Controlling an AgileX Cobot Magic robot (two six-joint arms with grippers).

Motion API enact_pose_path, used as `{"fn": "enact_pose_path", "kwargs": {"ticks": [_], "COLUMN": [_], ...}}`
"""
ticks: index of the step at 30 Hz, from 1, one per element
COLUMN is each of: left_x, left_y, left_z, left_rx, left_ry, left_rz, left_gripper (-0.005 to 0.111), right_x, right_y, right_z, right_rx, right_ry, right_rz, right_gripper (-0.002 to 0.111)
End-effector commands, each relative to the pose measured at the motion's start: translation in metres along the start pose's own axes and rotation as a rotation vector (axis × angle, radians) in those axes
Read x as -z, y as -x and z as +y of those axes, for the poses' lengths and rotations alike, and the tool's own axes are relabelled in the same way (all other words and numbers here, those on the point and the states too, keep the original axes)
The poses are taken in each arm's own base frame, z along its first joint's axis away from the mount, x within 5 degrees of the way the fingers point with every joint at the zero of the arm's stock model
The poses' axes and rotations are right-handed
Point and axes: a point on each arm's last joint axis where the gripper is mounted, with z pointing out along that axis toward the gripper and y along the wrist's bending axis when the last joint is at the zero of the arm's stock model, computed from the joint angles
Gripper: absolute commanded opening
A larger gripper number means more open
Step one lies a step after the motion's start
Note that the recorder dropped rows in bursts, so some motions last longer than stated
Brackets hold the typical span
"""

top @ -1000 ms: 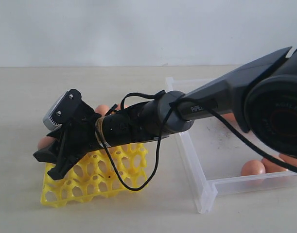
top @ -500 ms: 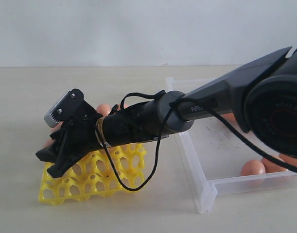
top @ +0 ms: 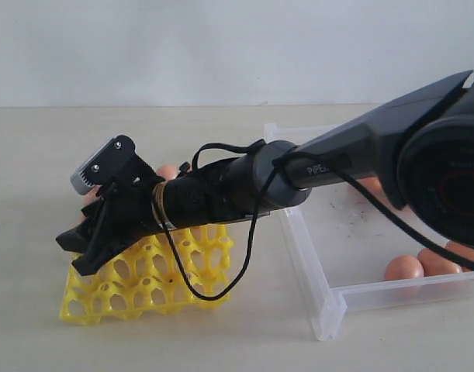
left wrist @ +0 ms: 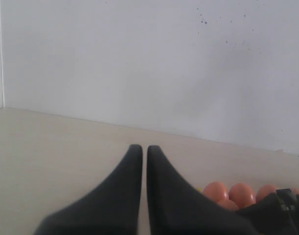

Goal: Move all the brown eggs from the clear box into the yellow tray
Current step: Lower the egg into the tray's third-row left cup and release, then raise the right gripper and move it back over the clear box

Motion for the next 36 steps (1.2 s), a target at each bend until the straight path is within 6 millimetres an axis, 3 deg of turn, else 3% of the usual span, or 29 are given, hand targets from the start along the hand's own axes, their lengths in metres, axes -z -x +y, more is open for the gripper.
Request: {"fn": "enact_pose_path", "kwargs": {"ticks": [1,8,10,13,19,24,29,34,36], "left_x": [0.0,0.0,0.0,0.0,0.0,0.0,0.0,0.0,0.0], "left_y": [-0.001,-0.001,-0.001,-0.001,-0.001,-0.001,-0.001,-0.001,-0.001], "left_z": [0.0,0.0,0.0,0.0,0.0,0.0,0.0,0.0,0.0], "left_rx": [0.018,0.018,0.018,0.018,0.018,0.018,0.018,0.018,0.018], "left_ry": [-0.002,-0.002,-0.002,-0.002,-0.002,-0.002,-0.002,-0.002,-0.002], "left_rz": [0.001,0.001,-0.002,-0.002,-0.002,-0.002,0.0,0.0,0.0], "left_gripper": [0.004,0.004,0.004,0.004,0.004,0.004,0.004,0.004,0.004], "right_x": [0.017,0.052,0.063,0.082,0.127,0.171,0.22,0.268,0.286], "right_y": [0.037,0.09,0.102,0.116,0.132,0.119,0.089,0.061,0.051], "right_z": [0.001,0.01,0.014,0.025,0.019,-0.008,-0.032,-0.037,-0.038], "right_rx": [-0.006,-0.056,-0.056,0.028,-0.069,-0.136,-0.111,0.052,0.115], "right_ry": [-0.039,-0.076,-0.077,-0.064,-0.149,-0.363,-0.756,-1.197,-1.323], "right_rz": [-0.059,-0.113,-0.095,-0.013,-0.038,-0.04,0.025,0.263,0.486], "right_gripper": [0.053,0.051,0.041,0.003,0.0,0.0,0.0,0.0,0.0]}}
